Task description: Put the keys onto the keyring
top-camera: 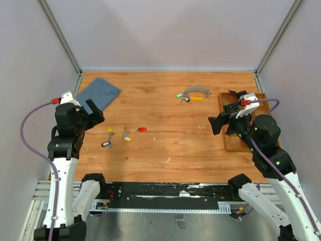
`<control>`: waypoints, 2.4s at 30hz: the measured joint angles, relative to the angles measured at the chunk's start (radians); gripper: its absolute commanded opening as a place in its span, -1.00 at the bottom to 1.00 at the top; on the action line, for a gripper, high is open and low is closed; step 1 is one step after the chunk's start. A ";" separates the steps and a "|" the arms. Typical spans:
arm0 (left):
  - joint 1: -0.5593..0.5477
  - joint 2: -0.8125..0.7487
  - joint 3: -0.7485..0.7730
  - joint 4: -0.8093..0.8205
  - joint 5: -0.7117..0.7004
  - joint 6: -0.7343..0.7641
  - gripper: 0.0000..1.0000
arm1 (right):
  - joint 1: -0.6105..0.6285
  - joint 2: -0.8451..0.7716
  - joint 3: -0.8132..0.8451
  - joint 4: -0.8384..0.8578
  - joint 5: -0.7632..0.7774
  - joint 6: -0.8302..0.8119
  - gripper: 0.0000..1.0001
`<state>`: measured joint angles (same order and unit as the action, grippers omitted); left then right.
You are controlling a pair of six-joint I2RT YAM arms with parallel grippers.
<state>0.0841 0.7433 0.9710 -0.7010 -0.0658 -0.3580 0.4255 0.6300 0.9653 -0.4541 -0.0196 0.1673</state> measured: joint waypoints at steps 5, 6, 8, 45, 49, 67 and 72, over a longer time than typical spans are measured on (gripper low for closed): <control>-0.045 0.011 0.008 0.005 -0.009 0.029 0.99 | 0.000 -0.029 -0.005 -0.020 0.027 0.000 0.96; -0.050 0.015 0.010 0.005 -0.011 0.034 0.99 | 0.000 -0.024 -0.005 -0.024 0.030 -0.002 0.97; -0.055 0.016 0.011 0.005 -0.011 0.039 0.99 | 0.000 -0.003 -0.003 -0.034 0.032 -0.008 0.97; -0.056 0.006 -0.220 0.227 0.203 0.023 0.99 | -0.156 1.397 0.700 0.102 -0.071 -0.021 0.70; -0.056 0.006 -0.220 0.229 0.203 0.021 0.99 | -0.185 1.536 0.829 0.100 -0.133 -0.023 0.74; -0.056 0.008 -0.220 0.229 0.202 0.016 0.99 | -0.197 1.742 1.015 0.010 -0.277 -0.043 0.81; -0.056 0.008 -0.220 0.229 0.203 0.016 0.99 | -0.196 1.735 0.997 0.013 -0.301 -0.053 0.81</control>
<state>0.0284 0.7513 0.7509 -0.4725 0.1368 -0.3416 0.2295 2.3646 1.9621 -0.4408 -0.3210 0.1146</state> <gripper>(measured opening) 0.994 0.905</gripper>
